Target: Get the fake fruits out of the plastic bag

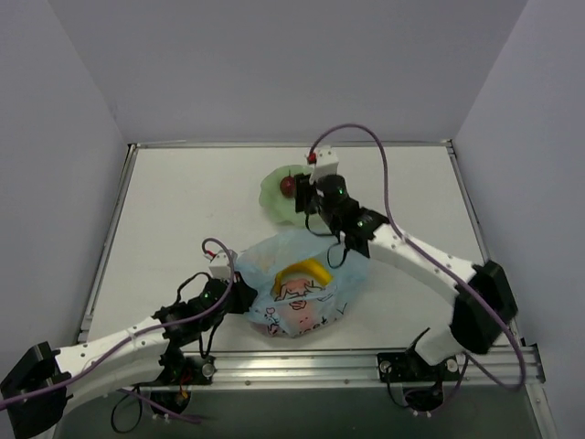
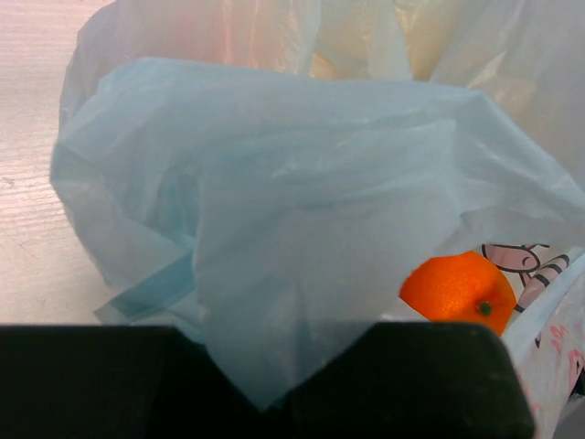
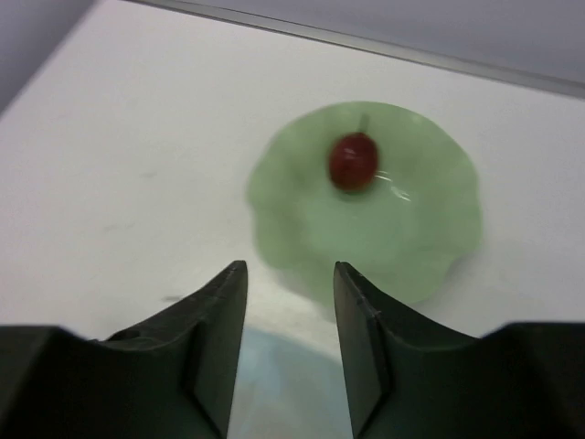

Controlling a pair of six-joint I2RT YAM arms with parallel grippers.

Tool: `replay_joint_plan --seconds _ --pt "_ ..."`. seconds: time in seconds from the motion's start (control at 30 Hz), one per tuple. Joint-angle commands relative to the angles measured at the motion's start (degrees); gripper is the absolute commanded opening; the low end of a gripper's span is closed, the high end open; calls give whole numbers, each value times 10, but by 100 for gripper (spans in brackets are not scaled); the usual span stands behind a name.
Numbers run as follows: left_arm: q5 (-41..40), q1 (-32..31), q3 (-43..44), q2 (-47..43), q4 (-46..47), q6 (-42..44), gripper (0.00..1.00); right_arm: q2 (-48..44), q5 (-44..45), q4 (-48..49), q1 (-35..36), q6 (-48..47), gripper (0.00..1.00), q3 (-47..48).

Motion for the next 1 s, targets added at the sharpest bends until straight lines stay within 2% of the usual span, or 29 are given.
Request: replay_joint_plan --seconds 0.0,0.07,0.13,0.27,0.4,0.43,0.53,0.57,0.67,0.8,0.97 --pt "-28 -4 41 -12 -25 -5 3 -155 -40 -21 84 -13 35 -72" --pt "-34 -3 48 -20 -29 -4 2 -223 -118 -33 111 8 25 -136" --pt "-35 -4 54 -23 -32 -4 2 -264 -168 -49 129 33 23 -187" --pt "-42 -4 71 -24 -41 -2 2 -293 -175 -73 164 61 20 -257" --pt "-44 -3 79 -15 -40 -3 2 -273 -139 -70 164 73 21 -282" --pt "-43 -4 81 -13 -40 -4 2 -256 -114 -70 164 69 23 -280" --pt "-42 -4 81 -5 -40 -5 2 -217 -41 -63 161 56 41 -261" --pt "-42 -3 82 -5 -41 -5 2 -206 -25 -58 159 44 52 -254" --pt "-45 -3 81 0 -42 -5 2 -158 9 -43 151 8 65 -224" --pt "-47 -2 83 -1 -50 -2 2 -87 13 -43 141 -22 69 -194" --pt "-49 -1 82 -14 -61 -4 2 -43 -49 -22 89 -34 69 -198"
